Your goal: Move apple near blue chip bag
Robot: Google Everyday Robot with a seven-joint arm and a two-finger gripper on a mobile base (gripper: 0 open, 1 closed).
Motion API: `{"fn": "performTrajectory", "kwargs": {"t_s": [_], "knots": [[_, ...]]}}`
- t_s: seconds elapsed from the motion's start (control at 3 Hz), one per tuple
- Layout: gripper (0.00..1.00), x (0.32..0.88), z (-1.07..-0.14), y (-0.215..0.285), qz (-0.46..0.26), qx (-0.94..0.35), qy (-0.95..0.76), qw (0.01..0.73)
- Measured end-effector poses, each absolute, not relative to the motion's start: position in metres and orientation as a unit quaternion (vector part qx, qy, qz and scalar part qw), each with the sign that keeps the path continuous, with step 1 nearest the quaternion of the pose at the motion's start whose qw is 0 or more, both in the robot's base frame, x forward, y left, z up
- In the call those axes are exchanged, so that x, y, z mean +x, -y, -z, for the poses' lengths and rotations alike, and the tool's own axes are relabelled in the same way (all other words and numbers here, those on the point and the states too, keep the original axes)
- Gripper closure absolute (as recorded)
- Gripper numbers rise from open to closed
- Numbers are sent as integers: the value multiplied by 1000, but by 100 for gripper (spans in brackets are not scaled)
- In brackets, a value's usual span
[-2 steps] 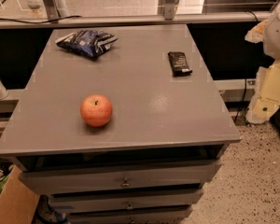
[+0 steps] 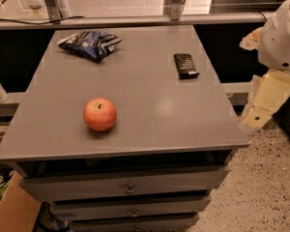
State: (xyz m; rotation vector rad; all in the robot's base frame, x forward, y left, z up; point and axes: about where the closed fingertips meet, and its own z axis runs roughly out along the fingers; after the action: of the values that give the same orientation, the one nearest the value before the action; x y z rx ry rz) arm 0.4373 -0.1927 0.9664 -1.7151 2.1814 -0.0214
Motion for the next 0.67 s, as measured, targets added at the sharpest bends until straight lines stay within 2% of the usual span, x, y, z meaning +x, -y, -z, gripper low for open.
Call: {"fn": "performTrajectory", "kwargs": {"t_s": [0.67], "knots": [[0,436,-936,104,-111,-613,-741,252]]}}
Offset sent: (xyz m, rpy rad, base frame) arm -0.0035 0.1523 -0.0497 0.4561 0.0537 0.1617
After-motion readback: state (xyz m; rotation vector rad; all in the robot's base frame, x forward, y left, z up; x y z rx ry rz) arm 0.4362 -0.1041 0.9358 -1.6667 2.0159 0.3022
